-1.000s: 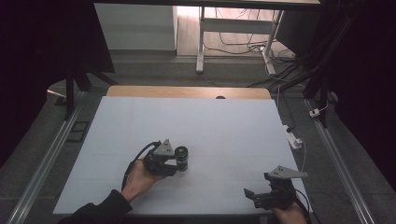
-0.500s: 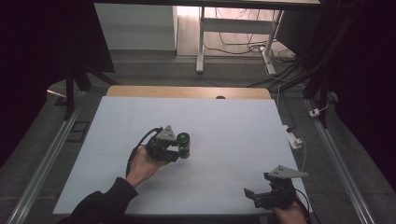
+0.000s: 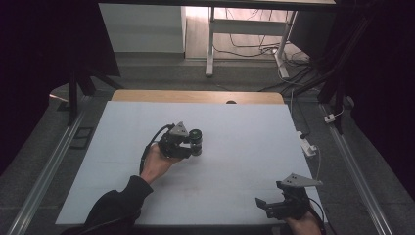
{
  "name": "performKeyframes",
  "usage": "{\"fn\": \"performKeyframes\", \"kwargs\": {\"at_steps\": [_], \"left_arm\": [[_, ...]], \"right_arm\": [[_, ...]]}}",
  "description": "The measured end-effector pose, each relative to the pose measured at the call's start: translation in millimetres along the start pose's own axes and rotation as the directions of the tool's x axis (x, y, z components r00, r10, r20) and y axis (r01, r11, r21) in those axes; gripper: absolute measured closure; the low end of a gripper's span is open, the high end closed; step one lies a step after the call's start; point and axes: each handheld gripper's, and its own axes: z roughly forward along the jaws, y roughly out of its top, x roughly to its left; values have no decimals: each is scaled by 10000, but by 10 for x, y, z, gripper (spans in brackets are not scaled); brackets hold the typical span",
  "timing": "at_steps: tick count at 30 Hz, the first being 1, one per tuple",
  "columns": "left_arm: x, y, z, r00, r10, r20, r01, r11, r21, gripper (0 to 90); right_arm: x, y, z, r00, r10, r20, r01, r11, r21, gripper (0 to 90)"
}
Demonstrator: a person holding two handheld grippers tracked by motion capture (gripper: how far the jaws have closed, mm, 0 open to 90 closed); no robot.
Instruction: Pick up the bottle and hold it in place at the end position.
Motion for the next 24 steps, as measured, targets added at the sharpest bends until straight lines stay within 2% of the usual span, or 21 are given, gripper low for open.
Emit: {"fn": "performKeyframes", "kwargs": {"at_steps": [8, 14, 24], "left_arm": [[174, 74, 86, 9993, -274, -243, 273, 9996, -33, 537], [280, 75, 222, 9985, -396, -371, 402, 9991, 162, 537], [328, 20, 408, 9972, -527, -532, 539, 9983, 216, 536]], "right_arm": [[-4, -3, -3, 10000, 28, -7, -28, 10000, -17, 0], [-2, -3, -2, 10000, 6, -7, -6, 10000, -11, 0], [-4, -7, -6, 10000, 17, -13, -17, 10000, -49, 0]]}}
